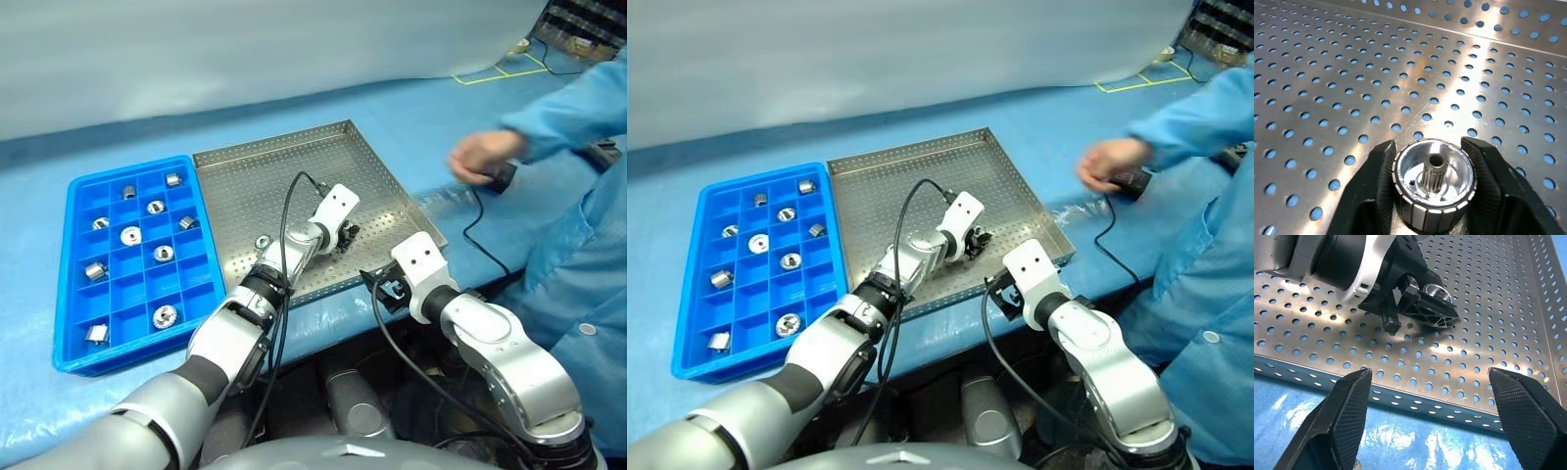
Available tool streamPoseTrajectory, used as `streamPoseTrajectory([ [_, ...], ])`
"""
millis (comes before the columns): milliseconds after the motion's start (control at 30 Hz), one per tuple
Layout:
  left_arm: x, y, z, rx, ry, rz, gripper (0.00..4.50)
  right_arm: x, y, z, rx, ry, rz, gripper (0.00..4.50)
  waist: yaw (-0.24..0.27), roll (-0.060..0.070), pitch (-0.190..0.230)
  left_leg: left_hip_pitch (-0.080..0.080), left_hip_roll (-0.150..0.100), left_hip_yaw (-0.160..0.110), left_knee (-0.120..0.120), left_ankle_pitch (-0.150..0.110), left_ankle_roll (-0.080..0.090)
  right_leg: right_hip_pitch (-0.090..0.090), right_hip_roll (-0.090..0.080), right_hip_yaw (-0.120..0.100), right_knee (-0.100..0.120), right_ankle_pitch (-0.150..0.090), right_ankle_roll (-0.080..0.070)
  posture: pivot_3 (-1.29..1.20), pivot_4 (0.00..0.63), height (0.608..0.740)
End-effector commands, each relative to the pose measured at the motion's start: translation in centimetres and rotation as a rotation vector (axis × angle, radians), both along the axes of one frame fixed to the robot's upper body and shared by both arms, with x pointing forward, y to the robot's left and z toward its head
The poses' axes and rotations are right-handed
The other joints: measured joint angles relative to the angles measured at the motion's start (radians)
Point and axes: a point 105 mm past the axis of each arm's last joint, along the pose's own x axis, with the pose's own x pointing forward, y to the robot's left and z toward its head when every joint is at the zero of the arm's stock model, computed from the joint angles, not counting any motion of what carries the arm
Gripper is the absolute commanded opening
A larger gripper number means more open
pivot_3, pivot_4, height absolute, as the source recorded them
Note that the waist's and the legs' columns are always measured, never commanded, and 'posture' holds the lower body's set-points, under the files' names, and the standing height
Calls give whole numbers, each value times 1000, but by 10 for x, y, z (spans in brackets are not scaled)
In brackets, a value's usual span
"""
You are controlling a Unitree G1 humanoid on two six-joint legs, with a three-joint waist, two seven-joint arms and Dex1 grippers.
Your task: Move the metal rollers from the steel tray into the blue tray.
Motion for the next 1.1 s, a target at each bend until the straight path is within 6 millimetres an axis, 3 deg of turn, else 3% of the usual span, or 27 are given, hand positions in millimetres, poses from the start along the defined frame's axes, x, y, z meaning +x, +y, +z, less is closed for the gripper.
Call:
streamPoseTrajectory([
  [33,-2,-17,25,-59,-63,-46,1718,8,-4,9,-8,-49,-20,4007,0,0,0,0,0,0,0,0,0,0,0,0,0,0,0,-355,150,740],
  [167,2,-8,42,-111,-97,-36,1718,16,-5,8,-4,-48,-35,4007,6,0,0,0,0,0,0,0,-1,0,0,0,0,0,0,-328,150,740],
  [333,-12,12,87,-185,-163,-117,1718,20,5,9,57,-34,31,4007,17,0,0,0,0,1,-2,1,1,-1,0,2,0,0,0,-260,150,740],
  [433,-33,39,105,-189,-198,-171,1718,18,19,15,121,-30,134,4007,26,1,0,2,1,1,-3,1,2,-2,3,6,1,0,0,-195,150,740],
  [500,-52,69,112,-157,-234,-179,1718,17,27,19,125,-44,202,4007,40,1,0,4,1,2,-4,1,1,-1,4,7,2,0,0,-164,150,740],
  [600,-75,117,113,-73,-273,-74,1718,17,40,27,164,-70,294,4007,60,1,1,7,1,3,-6,1,1,0,4,9,2,-1,-1,-108,150,740],
  [733,-97,169,122,-43,-300,149,1718,6,62,44,252,-90,474,4007,140,-2,2,8,1,3,-6,1,1,1,3,9,2,-1,-2,-53,150,740],
  [833,-110,202,113,50,-278,334,1718,7,68,45,239,-87,516,4007,206,-3,3,8,1,3,-5,-1,-2,1,3,8,1,-1,-2,5,150,740],
  [967,-119,218,95,70,-207,460,1718,13,69,35,189,-59,519,4007,281,-4,3,8,1,2,-1,-4,-5,-1,2,5,-1,-1,-2,40,150,740],
  [1100,-122,229,76,84,-139,549,1718,12,71,34,182,-54,533,4007,315,-5,3,7,1,2,1,-5,-5,-1,0,5,-1,-1,-2,45,150,740],
])
